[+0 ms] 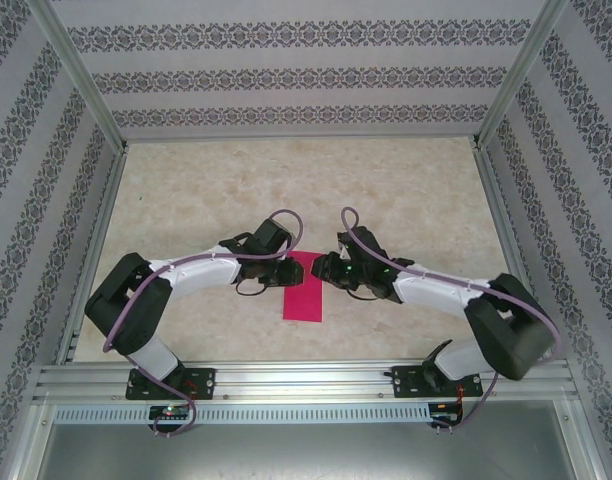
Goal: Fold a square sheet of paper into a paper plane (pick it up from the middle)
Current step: Third fold the triangle at the center of the table.
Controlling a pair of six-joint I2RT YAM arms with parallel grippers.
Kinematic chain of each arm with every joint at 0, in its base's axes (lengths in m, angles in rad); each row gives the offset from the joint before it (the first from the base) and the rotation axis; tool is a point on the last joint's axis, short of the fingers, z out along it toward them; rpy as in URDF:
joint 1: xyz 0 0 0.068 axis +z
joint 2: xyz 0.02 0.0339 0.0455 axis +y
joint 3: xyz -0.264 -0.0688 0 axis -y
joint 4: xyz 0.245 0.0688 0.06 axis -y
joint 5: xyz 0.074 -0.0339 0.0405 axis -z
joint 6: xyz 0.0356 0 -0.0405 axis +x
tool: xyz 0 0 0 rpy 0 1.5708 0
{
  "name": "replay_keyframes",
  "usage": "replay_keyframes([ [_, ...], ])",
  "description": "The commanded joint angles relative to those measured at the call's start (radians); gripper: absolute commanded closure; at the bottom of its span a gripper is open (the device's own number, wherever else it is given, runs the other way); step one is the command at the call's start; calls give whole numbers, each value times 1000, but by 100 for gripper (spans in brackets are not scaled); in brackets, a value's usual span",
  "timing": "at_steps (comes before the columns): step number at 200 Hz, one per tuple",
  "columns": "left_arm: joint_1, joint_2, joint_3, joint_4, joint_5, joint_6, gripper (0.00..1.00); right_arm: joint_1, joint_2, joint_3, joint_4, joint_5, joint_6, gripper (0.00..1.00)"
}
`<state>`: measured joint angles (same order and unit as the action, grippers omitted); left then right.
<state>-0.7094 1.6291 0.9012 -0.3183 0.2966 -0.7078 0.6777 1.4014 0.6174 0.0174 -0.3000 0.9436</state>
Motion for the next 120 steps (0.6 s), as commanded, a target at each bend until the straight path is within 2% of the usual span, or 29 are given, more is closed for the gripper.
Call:
replay_keyframes([
  [1, 9, 0, -12, -1, -28, -4, 72, -9, -33, -58, -42, 47, 10, 64],
  [25, 11, 10, -14, -6, -82, 5, 73, -10, -25, -88, 1, 15, 25, 62],
  [120, 11, 78, -48, 25, -84, 24, 75, 3, 76, -71, 90, -29, 41, 56],
])
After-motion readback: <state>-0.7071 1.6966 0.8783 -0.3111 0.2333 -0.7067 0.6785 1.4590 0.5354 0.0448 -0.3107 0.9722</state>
